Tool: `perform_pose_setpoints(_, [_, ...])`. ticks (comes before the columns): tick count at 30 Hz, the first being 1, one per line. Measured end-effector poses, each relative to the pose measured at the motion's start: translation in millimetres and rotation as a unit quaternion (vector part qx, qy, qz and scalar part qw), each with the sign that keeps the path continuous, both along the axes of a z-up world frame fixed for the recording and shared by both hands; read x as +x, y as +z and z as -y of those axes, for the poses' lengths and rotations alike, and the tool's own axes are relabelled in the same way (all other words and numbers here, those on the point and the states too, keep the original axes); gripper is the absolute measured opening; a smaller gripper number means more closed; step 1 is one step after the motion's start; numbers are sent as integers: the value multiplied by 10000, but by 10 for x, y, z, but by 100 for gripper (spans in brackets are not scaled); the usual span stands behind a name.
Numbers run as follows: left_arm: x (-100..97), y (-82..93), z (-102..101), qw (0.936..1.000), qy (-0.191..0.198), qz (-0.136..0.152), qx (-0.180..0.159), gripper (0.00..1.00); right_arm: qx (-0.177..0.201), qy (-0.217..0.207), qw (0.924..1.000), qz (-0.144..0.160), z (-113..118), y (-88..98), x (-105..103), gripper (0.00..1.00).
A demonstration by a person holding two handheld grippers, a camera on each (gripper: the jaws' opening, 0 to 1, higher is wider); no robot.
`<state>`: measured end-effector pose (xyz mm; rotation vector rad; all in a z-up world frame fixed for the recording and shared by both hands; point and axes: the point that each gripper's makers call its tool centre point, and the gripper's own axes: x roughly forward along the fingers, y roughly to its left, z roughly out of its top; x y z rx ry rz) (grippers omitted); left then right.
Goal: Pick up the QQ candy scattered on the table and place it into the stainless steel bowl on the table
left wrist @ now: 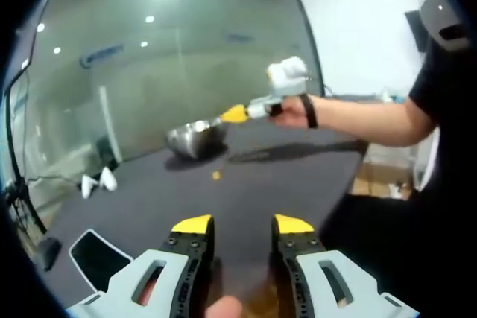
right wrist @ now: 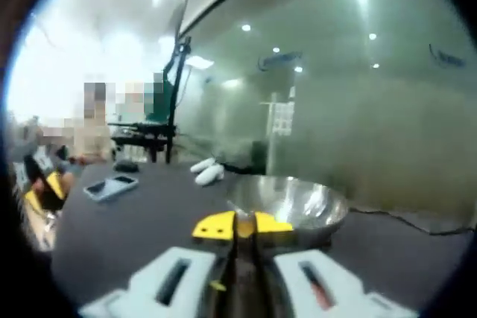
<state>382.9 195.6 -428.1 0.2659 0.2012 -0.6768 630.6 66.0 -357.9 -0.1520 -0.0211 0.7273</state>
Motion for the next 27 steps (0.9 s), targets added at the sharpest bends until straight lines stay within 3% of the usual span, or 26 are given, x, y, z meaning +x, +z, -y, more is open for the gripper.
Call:
perform_pose_setpoints(3, [19,-25,12,10000,11,-19,28,33,204,-145,9997,-67,-36,116,193,9])
perform_pose_setpoints(7, [3,-11,60,10000,-4,-6,-22,33,198,-324,9992,-89,-121,201,422,9])
perform_pose_setpoints(16, [-36,7,89,9999,-154,27,-12,33,21,-591,9981,-174,-123,203,784,9])
perform_pose_setpoints(22, [-32,-11,60,9999,-147,-10,-21,33,123,-379,9990,-178,-183,227,825,10])
perform_pose_setpoints(25, [-35,-17,66,9999,-158,-12,-16,33,83,-486,9986,-190,-138,202,828,17])
perform_pose_setpoints(27, [-38,-17,80,9998,-174,-15,-31,33,249,-384,9984,-328,-157,189,795,19])
